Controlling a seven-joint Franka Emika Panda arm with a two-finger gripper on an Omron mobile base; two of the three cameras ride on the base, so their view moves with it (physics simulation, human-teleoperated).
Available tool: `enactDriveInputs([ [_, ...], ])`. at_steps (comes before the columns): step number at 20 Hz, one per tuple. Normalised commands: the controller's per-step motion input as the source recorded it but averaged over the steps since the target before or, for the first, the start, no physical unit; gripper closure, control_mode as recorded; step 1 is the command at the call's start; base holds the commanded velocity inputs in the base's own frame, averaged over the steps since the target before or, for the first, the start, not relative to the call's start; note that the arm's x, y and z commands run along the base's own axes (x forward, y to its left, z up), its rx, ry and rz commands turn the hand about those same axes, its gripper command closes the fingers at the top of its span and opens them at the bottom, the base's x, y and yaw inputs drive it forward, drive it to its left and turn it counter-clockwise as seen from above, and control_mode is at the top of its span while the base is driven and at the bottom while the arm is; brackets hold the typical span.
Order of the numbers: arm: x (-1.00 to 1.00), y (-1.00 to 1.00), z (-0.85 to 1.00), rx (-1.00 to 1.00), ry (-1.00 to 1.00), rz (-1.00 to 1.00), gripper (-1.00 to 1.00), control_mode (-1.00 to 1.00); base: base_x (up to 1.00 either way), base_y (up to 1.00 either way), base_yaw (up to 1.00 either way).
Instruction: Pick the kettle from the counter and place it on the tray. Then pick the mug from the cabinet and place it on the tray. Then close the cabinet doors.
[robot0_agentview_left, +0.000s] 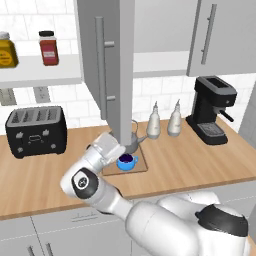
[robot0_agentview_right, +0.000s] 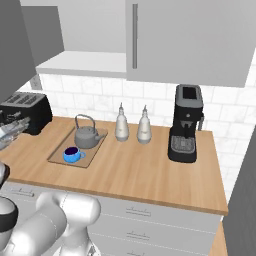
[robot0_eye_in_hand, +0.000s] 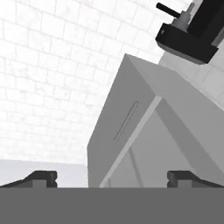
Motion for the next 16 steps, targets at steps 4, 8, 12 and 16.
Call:
enactDriveInputs([
  [4,0.01,0.62,-0.01,-0.15,0.11,-0.03,-1.00,-1.00,0.00,0.00,0.00],
  [8,0.00,0.21,-0.05,-0.02,0.00,0.00,-1.00,-1.00,0.00,0.00,0.00],
  [12,0.00,0.31,0.00,0.00,0.04,0.00,-1.00,-1.00,0.00,0.00,0.00],
  [16,0.00,0.36,0.00,0.00,0.06,0.00,-1.00,-1.00,0.00,0.00,0.00],
])
